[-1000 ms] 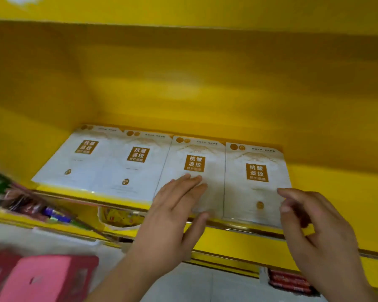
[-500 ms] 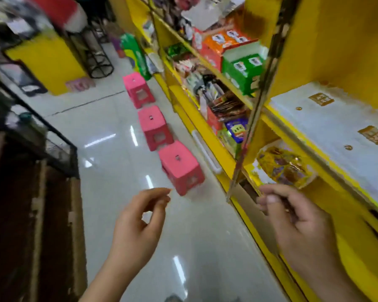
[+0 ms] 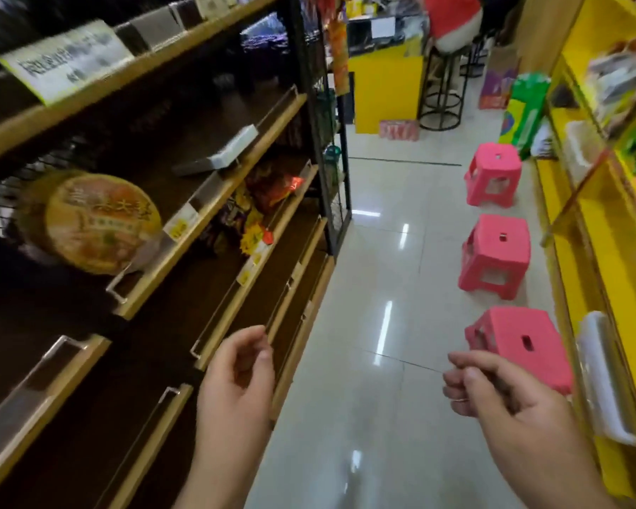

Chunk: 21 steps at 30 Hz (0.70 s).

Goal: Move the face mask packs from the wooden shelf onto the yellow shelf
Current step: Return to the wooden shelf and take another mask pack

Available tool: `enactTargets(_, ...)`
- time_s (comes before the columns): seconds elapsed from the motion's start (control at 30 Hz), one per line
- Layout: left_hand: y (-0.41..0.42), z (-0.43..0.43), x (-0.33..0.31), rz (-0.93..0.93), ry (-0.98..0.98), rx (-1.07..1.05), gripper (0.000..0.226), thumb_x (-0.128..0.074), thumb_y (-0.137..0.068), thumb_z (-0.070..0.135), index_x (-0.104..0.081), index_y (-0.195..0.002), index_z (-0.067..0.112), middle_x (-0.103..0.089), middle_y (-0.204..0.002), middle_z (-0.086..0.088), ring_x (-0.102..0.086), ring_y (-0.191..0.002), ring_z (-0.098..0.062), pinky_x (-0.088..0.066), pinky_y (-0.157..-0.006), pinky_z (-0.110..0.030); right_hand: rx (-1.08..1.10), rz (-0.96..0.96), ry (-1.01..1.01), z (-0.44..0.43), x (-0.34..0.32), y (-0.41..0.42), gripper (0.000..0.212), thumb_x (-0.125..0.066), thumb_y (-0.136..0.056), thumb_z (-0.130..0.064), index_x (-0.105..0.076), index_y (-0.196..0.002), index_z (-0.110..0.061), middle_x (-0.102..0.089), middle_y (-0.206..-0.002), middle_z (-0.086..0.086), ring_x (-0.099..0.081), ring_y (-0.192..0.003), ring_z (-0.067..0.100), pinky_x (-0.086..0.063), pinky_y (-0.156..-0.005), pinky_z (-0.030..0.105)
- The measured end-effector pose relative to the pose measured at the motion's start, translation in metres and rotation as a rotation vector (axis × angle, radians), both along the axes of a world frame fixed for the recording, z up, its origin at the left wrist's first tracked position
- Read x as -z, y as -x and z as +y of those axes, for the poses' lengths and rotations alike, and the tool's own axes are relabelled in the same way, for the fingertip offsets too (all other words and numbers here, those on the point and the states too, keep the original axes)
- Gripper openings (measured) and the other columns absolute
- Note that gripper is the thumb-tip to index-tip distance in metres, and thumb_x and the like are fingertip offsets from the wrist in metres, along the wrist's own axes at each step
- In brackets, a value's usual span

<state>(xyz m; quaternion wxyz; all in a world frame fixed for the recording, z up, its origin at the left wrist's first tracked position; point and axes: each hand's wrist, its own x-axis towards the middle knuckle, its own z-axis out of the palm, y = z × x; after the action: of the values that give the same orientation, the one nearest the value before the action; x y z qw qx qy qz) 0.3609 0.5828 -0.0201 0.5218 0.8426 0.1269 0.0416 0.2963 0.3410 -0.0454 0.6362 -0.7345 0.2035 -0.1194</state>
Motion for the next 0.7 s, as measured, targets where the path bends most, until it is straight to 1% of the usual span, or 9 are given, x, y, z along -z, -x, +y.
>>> enactTargets(0.07,-0.023,0.013,-0.011,0.029,0.089,-0.097,0.025,-0.057,-0.096,0.018,-0.063,-0.115,0.033,-0.068,-0.106,0.013,-0.066,-0.098,0.001,-0.054,-0.093,-0.029,-0.045,0.012,-0.047,0.013,0.002,-0.037,0.032,-0.057,-0.091,0.005,-0.077,-0.08,-0.018,-0.079,-0.08,0.0,-0.074,-0.065,0.01,-0.059,-0.061,0.021)
enactTargets(0.13,-0.047,0.021,-0.02,0.069,0.158,-0.141,0.025,-0.055,-0.097,0.022,-0.063,-0.119,0.029,-0.069,-0.109,0.009,-0.067,-0.103,-0.006,-0.053,-0.096,-0.033,-0.069,0.016,-0.072,0.02,0.003,-0.07,0.033,-0.057,-0.091,0.003,-0.078,-0.085,-0.021,-0.079,-0.082,0.002,-0.075,-0.068,0.011,-0.06,-0.063,0.024)
enactTargets(0.23,-0.095,0.028,-0.02,0.139,0.251,-0.209,0.024,-0.052,-0.098,0.025,-0.064,-0.119,0.026,-0.071,-0.111,0.005,-0.068,-0.104,-0.012,-0.053,-0.097,-0.038,-0.11,0.038,-0.11,0.021,0.005,-0.128,0.029,-0.058,-0.091,0.005,-0.076,-0.084,-0.017,-0.08,-0.082,0.002,-0.075,-0.069,0.012,-0.06,-0.062,0.024)
enactTargets(0.33,-0.142,0.025,-0.015,0.285,0.403,-0.243,0.026,-0.05,-0.1,0.024,-0.065,-0.121,0.019,-0.072,-0.112,-0.002,-0.069,-0.105,-0.02,-0.054,-0.096,-0.042,-0.161,0.073,-0.121,0.012,0.011,-0.187,0.025,-0.058,-0.09,0.005,-0.075,-0.088,-0.014,-0.08,-0.081,0.003,-0.075,-0.071,0.016,-0.06,-0.059,0.022)
enactTargets(0.47,-0.203,0.014,-0.013,0.411,0.608,-0.341,0.024,-0.053,-0.099,0.019,-0.067,-0.116,0.011,-0.073,-0.109,-0.012,-0.07,-0.103,-0.03,-0.054,-0.095,-0.048,-0.249,0.164,-0.163,0.0,0.012,-0.273,0.02,-0.059,-0.091,0.003,-0.075,-0.088,-0.009,-0.079,-0.08,0.009,-0.075,-0.069,0.017,-0.063,-0.063,0.028)
enactTargets(0.53,-0.233,0.012,-0.02,0.417,0.743,-0.42,0.022,-0.056,-0.097,0.017,-0.068,-0.113,0.006,-0.072,-0.109,-0.019,-0.069,-0.103,-0.035,-0.054,-0.095,-0.05,-0.294,0.198,-0.184,-0.002,0.006,-0.316,0.02,-0.058,-0.093,0.0,-0.075,-0.088,-0.009,-0.078,-0.083,0.014,-0.074,-0.069,0.018,-0.063,-0.066,0.032)
enactTargets(0.57,-0.248,0.013,-0.021,0.406,0.797,-0.445,0.022,-0.057,-0.096,0.017,-0.067,-0.113,0.005,-0.072,-0.109,-0.02,-0.069,-0.103,-0.035,-0.053,-0.096,-0.05,-0.306,0.212,-0.188,-0.002,0.002,-0.338,0.02,-0.058,-0.094,-0.002,-0.075,-0.088,-0.01,-0.078,-0.084,0.015,-0.074,-0.073,0.021,-0.063,-0.069,0.036)
enactTargets(0.63,-0.276,0.019,-0.025,0.373,0.861,-0.478,0.026,-0.055,-0.097,0.019,-0.064,-0.118,0.006,-0.073,-0.11,-0.02,-0.07,-0.104,-0.035,-0.051,-0.099,-0.05,-0.346,0.222,-0.154,0.003,-0.006,-0.379,0.019,-0.058,-0.095,-0.008,-0.075,-0.089,-0.015,-0.079,-0.083,0.009,-0.074,-0.082,0.027,-0.06,-0.078,0.042)
enactTargets(0.7,-0.309,0.029,-0.026,0.326,0.876,-0.491,0.031,-0.051,-0.099,0.024,-0.059,-0.125,0.008,-0.071,-0.113,-0.018,-0.069,-0.105,-0.033,-0.052,-0.099,-0.047,-0.397,0.22,-0.103,0.014,-0.015,-0.421,0.02,-0.057,-0.097,-0.015,-0.076,-0.091,-0.019,-0.079,-0.083,0.004,-0.074,-0.088,0.025,-0.059,-0.083,0.043)
